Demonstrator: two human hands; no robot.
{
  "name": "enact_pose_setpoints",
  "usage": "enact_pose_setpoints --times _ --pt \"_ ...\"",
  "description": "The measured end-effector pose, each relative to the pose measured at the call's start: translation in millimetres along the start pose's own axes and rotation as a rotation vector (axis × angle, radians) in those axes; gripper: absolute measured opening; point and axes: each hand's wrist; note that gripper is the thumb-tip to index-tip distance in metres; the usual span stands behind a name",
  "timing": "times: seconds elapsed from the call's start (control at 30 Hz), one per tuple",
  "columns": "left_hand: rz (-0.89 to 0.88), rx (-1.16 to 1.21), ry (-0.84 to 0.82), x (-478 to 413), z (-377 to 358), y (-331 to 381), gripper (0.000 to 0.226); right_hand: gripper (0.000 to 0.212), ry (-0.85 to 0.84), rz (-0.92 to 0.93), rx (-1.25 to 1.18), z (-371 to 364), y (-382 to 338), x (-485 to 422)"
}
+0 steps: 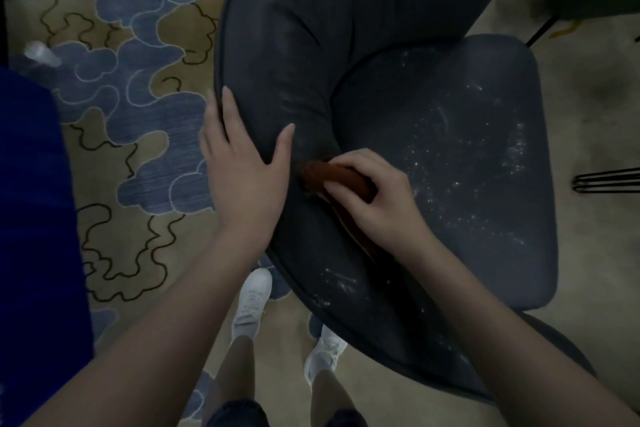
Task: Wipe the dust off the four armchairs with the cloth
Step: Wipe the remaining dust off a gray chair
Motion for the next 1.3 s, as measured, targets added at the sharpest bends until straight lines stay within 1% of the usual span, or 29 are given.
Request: enact_pose_setpoints --times 0.1,0.2,0.33,0.43,0.6,0.7,0.83,0.93,1.0,1.07,1.13,1.3 --pt "-0.006 -0.006 0.018 0.0 -0.4 0.0 0.081 0.013 -0.036 0.021 0.017 0.9 10.4 -1.9" --pt "0.000 -0.019 0.024 0.5 -1.0 0.7 0.081 0.012 -0.023 -0.016 0.011 4.8 21.9 -2.4" --pt "0.013 -0.037 0.031 0.2 -1.2 1.1 0.081 0.011 -0.035 -0.123 -0.004 9.2 37.6 -4.3" --pt "0.006 -0.039 0.033 0.2 -1.1 2.1 0.081 0.012 -0.065 -0.240 -0.071 12.1 53.3 -6.0" --pt "0.013 -0.054 0.039 1.0 -0.1 2.7 0.081 0.010 -0.227 -0.393 -0.166 4.2 99.6 -13.5" --pt "0.010 -0.064 0.044 0.8 -0.4 2.7 0.081 0.012 -0.340 -0.444 -0.145 -6.0 131.2 -20.8" --pt "0.019 -0.069 0.034 0.8 -0.5 2.4 0.083 0.025 -0.463 -0.539 -0.117 -25.2 165.7 -26.1" --pt "0.011 -0.064 0.044 0.4 -1.0 2.8 0.084 0.016 -0.547 -0.597 -0.092 -41.6 205.5 -25.2" --pt "0.007 -0.073 0.047 0.1 -1.4 2.6 0.083 0.020 -0.602 -0.618 -0.078 -49.2 230.6 -22.7" --pt "0.002 -0.084 0.046 -0.2 -1.9 1.7 0.083 0.025 -0.631 -0.646 -0.055 -49.7 231.5 -22.1" --pt "-0.002 -0.096 0.050 -1.0 -2.1 0.0 0.084 0.022 -0.657 -0.670 -0.032 -49.4 231.0 -22.4" --pt "-0.003 -0.092 0.048 -0.9 -3.0 -1.8 0.085 0.025 -0.748 -0.669 0.012 -52.0 240.4 -22.6"
Point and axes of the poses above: each hand's wrist, its own x-axis away from the middle knuckle, its own z-axis out of the back of the hand, y = z × x, and after that the axes turned 4 degrees about -z, right-handed
